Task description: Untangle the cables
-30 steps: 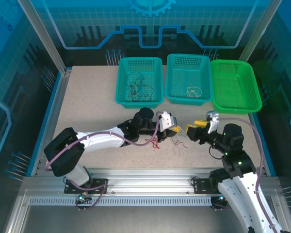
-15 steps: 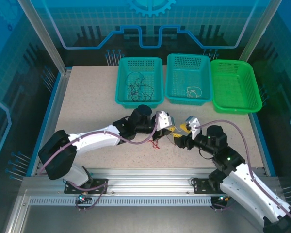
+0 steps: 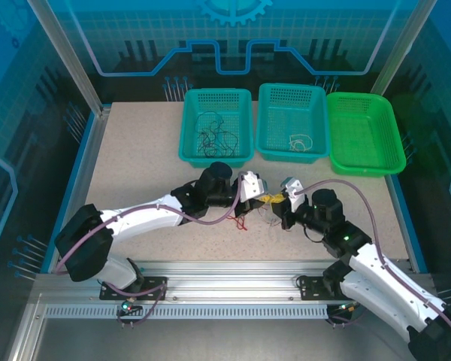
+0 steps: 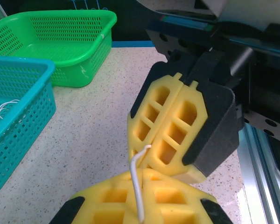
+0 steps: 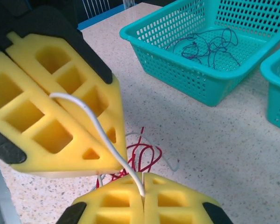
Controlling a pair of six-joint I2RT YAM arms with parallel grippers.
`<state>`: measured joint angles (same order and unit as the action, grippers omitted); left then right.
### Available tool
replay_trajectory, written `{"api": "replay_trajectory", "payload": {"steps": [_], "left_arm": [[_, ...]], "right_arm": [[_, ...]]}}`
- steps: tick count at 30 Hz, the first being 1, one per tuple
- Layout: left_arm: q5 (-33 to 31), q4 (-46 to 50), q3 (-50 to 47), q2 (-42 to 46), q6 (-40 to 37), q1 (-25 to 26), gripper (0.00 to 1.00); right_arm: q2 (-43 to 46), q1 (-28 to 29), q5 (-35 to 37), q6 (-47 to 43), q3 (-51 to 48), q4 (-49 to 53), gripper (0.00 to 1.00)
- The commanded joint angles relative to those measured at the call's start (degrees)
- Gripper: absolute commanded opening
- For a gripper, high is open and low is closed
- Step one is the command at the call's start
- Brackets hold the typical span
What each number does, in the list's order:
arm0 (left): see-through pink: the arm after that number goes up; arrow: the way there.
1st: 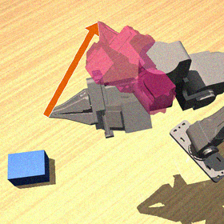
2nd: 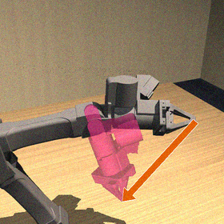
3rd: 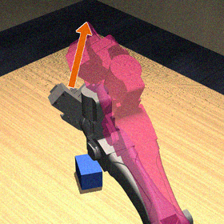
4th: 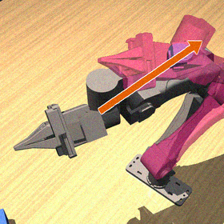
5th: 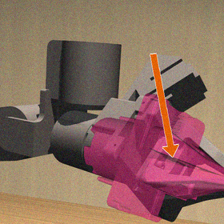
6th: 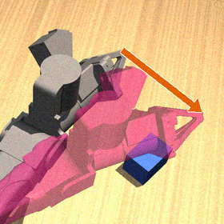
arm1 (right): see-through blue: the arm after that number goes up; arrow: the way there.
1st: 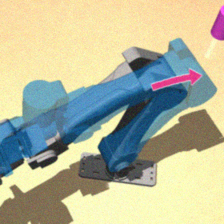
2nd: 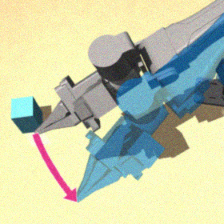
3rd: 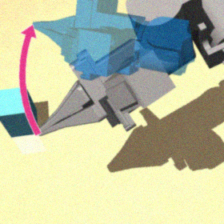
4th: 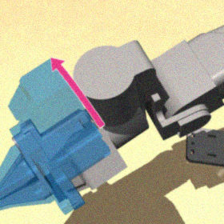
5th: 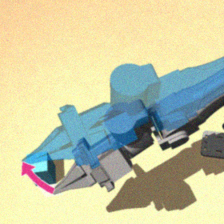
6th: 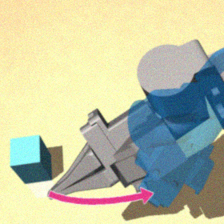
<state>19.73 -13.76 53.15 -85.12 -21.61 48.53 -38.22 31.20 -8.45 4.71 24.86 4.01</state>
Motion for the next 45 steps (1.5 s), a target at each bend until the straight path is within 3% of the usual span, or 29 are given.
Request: {"api": "replay_trajectory", "payload": {"steps": [1,3,5,8,12,15,21,28,33,39,42,45], "left_arm": [[-1.18,-0.93,-1.41,0.78,-0.91,0.18,0.00],[-4.28,-2.96,-2.47,-0.34,1.39,0.16,0.04],[-5.95,-8.57,-4.34,-2.36,5.81,0.16,0.25],[-4.54,-19.00,-6.56,-6.85,14.60,0.28,0.39],[-1.89,-29.64,-7.23,-13.02,21.28,0.78,0.43],[-3.11,-31.58,-7.21,-16.17,22.02,0.78,0.43],[-7.95,-34.36,-11.14,-17.85,21.91,0.73,0.43],[-9.52,-36.63,-15.55,-13.54,21.28,0.60,0.46],[-9.53,-39.55,-19.52,-8.45,20.82,0.43,0.64],[-9.65,-40.63,-24.88,0.90,20.46,0.37,0.92],[-10.64,-36.96,-26.76,7.65,19.82,0.34,0.99],[-11.66,-30.14,-27.90,15.41,18.01,0.36,0.99]], "right_arm": [[1.28,0.70,2.88,2.46,3.42,-0.37,0.00],[3.02,0.69,3.96,5.10,4.63,-0.98,0.00],[4.40,0.70,2.84,8.27,5.94,-3.18,0.00],[4.19,0.85,-1.24,12.35,8.26,-7.07,0.00],[1.68,1.43,-4.25,16.75,13.08,-7.83,0.00],[1.21,1.44,-3.11,18.66,16.98,-6.64,0.00],[2.60,1.42,10.69,19.80,23.49,-4.41,0.00],[-4.31,1.32,21.79,17.82,31.53,-4.43,0.00],[-11.78,0.49,26.58,18.45,36.27,-6.68,0.00],[-24.92,0.30,37.82,22.08,41.99,-9.88,0.00],[-33.79,0.26,41.54,19.18,46.08,-11.59,0.00],[-41.94,-0.53,47.11,15.25,48.30,-16.36,0.00]]}}
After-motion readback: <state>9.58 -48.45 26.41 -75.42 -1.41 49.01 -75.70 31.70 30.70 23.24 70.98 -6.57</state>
